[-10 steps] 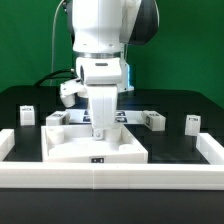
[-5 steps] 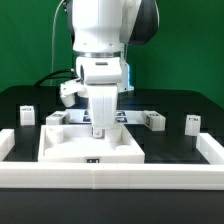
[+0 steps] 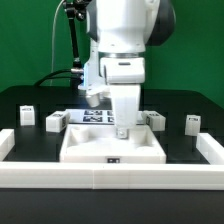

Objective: Assemble one leg

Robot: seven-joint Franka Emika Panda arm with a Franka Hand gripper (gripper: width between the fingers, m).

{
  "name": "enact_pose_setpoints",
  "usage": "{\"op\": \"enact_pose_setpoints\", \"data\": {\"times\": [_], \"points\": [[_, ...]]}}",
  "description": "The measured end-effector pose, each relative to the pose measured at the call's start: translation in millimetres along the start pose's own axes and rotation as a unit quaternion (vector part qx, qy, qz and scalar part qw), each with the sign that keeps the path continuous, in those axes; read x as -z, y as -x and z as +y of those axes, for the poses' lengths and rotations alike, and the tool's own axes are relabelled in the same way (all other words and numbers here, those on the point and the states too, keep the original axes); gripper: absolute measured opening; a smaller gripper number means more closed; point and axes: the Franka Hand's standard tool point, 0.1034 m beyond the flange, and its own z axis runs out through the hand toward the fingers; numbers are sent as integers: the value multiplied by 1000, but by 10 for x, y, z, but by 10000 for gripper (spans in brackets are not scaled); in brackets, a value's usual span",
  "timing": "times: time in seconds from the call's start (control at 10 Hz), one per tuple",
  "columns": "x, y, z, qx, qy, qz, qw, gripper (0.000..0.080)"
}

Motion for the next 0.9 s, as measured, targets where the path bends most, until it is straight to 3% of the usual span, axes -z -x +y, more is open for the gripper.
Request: {"op": "enact_pose_setpoints", "data": {"times": [0.2,0.5,0.6,0.9], "points": [[-9,-350,67,-10,4,5,1000,58],[-19,-727,184,3,2,3,1000,58],[-22,-795,172,6,3,0,1000,59],[-21,-789,189,3,3,-11,1000,59]]}}
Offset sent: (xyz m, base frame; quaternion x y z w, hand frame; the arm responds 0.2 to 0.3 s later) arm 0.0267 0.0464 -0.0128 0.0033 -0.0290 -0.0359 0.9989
